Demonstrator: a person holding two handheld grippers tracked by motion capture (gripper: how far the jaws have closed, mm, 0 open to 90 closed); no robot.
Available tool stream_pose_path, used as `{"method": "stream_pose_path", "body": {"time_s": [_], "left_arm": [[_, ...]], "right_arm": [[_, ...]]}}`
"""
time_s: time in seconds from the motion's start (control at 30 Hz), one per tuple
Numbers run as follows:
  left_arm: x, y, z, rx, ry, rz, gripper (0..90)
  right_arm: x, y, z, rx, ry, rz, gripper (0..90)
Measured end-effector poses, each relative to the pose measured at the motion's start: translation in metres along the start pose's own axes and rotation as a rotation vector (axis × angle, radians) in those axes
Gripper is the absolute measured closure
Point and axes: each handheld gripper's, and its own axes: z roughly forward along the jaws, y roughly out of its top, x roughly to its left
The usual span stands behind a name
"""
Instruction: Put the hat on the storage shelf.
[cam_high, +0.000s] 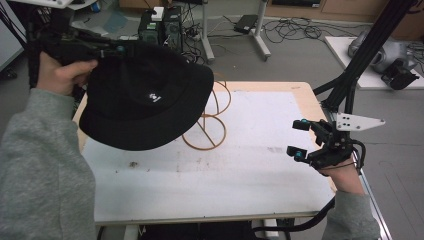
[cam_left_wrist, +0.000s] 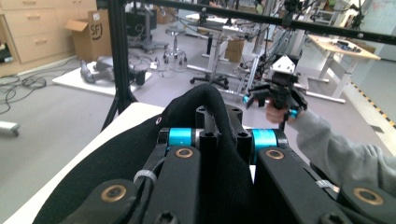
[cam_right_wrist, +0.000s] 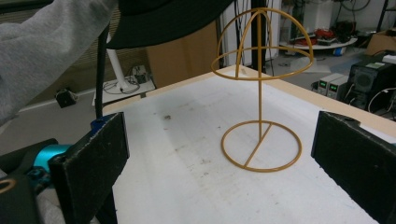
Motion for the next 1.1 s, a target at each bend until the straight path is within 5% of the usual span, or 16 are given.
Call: {"method": "stream_pose_path", "body": {"time_s": [0.23,0.63,1.1], "left_arm": [[0.022,0.01,0.041,-0.003,-0.021,-0.015,85.7],[0.037,0.026,0.093,0.018,-0.047,-0.007,85.6],[0.052,0.01,0.12,0.057,-0.05,-0.04,85.2]], "right_arm": [[0.004,0.003,-0.004,-0.003,-0.006,-0.015,3.3],[0.006,-0.001,-0.011,0.001,-0.016,-0.019,3.3],[0.01,-0.003,-0.007,0.025,-0.017,-0.022,3.3]]}}
